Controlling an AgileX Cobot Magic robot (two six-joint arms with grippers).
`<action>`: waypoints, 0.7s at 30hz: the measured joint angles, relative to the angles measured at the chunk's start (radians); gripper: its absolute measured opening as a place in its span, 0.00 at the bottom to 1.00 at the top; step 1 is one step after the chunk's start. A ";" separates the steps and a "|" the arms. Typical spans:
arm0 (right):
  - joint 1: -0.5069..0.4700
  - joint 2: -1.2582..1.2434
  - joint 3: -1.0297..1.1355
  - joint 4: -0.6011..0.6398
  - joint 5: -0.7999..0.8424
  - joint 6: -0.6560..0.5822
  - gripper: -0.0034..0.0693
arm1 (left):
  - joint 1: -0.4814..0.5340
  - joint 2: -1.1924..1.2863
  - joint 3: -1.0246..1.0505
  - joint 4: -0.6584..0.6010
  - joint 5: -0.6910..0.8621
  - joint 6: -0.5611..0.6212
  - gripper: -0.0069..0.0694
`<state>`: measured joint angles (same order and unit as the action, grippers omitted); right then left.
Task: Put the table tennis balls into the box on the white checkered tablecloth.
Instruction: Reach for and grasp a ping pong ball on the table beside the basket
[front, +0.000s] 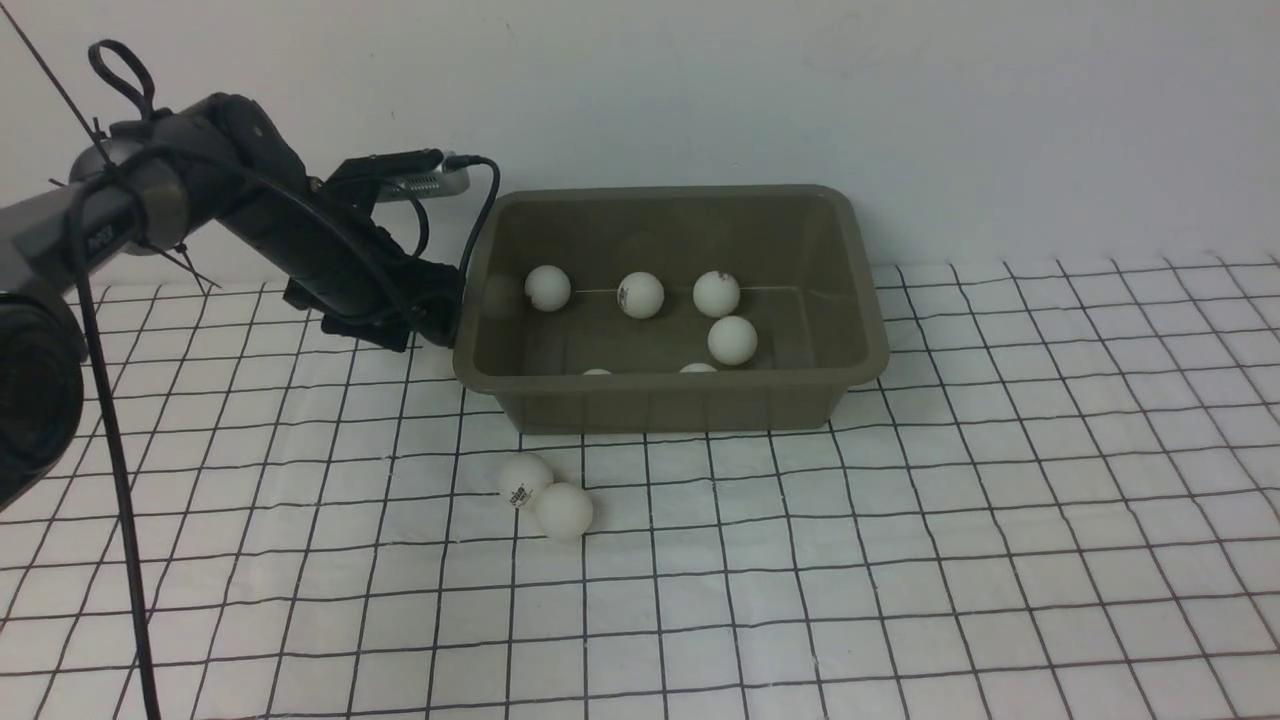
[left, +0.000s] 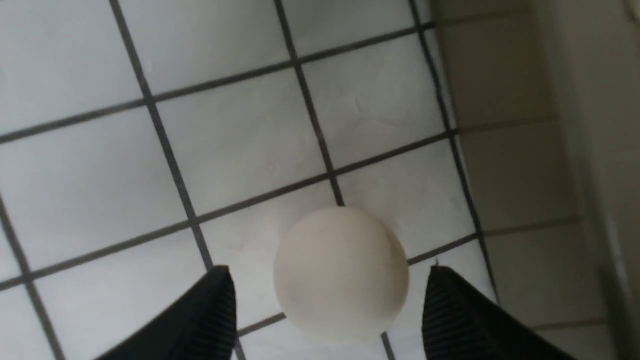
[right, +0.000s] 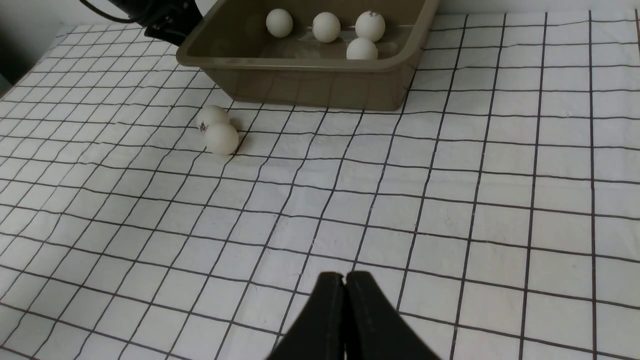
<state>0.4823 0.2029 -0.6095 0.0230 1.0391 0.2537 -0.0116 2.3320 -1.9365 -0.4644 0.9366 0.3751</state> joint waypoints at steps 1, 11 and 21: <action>0.000 0.000 0.000 0.000 -0.003 0.000 0.02 | 0.000 0.005 0.000 0.000 -0.001 0.004 0.68; 0.000 0.000 0.000 0.000 -0.020 0.000 0.02 | 0.000 0.011 0.000 -0.039 -0.034 0.016 0.68; 0.000 0.000 0.000 -0.001 -0.034 0.001 0.02 | 0.000 0.014 0.000 -0.045 -0.052 0.037 0.68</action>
<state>0.4823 0.2029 -0.6095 0.0221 1.0047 0.2545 -0.0116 2.3465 -1.9365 -0.5093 0.8842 0.4124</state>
